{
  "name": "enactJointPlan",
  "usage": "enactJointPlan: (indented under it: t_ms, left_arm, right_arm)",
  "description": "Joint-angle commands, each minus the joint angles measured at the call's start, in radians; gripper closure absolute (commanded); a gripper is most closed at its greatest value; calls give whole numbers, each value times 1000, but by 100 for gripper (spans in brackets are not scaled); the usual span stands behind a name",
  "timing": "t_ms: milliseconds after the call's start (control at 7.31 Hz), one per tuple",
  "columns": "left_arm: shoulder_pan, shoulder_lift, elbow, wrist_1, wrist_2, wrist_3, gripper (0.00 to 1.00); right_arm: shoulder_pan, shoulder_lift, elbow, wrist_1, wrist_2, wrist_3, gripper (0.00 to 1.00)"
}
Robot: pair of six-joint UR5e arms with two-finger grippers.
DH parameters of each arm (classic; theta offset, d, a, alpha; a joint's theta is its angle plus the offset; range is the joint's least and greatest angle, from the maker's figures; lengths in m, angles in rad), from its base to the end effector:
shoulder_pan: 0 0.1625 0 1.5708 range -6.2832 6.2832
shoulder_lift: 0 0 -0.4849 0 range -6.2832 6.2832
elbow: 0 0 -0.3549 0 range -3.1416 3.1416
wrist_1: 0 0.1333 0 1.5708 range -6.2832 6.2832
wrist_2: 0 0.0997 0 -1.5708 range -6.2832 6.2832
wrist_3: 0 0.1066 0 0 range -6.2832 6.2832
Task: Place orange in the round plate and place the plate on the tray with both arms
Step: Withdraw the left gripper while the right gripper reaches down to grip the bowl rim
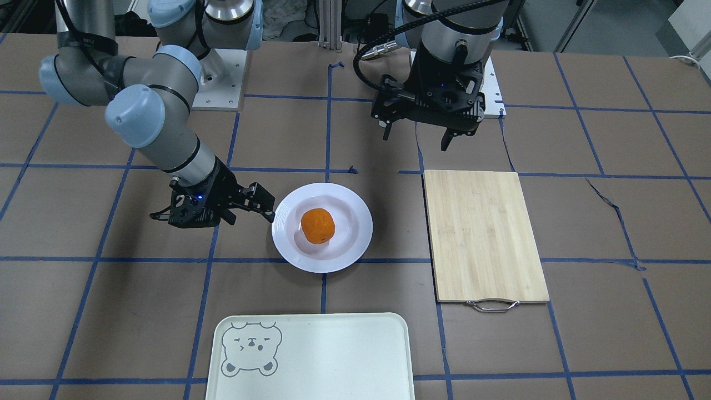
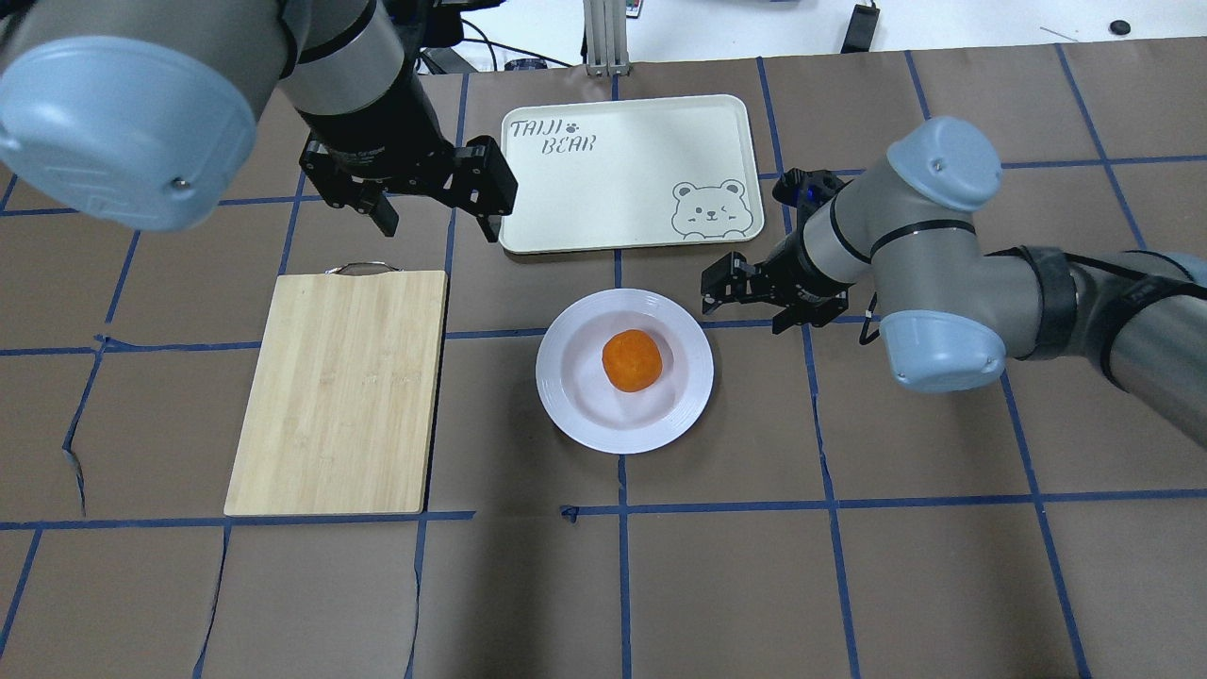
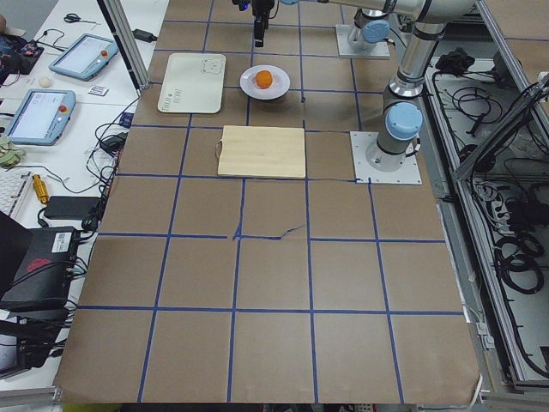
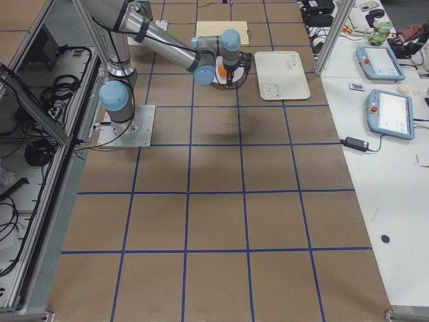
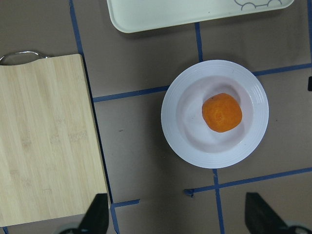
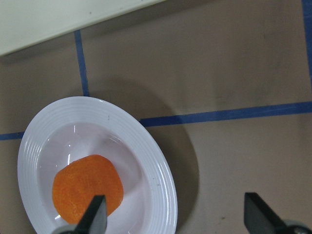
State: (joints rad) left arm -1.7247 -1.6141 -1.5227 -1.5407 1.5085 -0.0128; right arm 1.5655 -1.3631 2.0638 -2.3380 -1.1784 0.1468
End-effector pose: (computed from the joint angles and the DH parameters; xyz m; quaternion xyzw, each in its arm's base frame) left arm -0.2117 -0.4521 0.5458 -0.0710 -0.9968 0.0148 0.0325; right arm 0.1715 -0.4782 0.3165 0.0680 0.9779 -0.0188 0.1966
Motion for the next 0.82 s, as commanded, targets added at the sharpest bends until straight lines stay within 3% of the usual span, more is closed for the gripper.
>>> enactJointPlan:
  t_ms: [0,274,684]
  left_arm:
    - [60,11,-30,22,2,17,0]
    - [80,11,-17,8,4,80,0]
    - [80,28,28,-24,9,71,0]
  right_arm:
    - [37,90,29,-67,6,5,0]
    - [86,113,30,-124,47,48,0]
    - [88,140,41,-159,32,48,1]
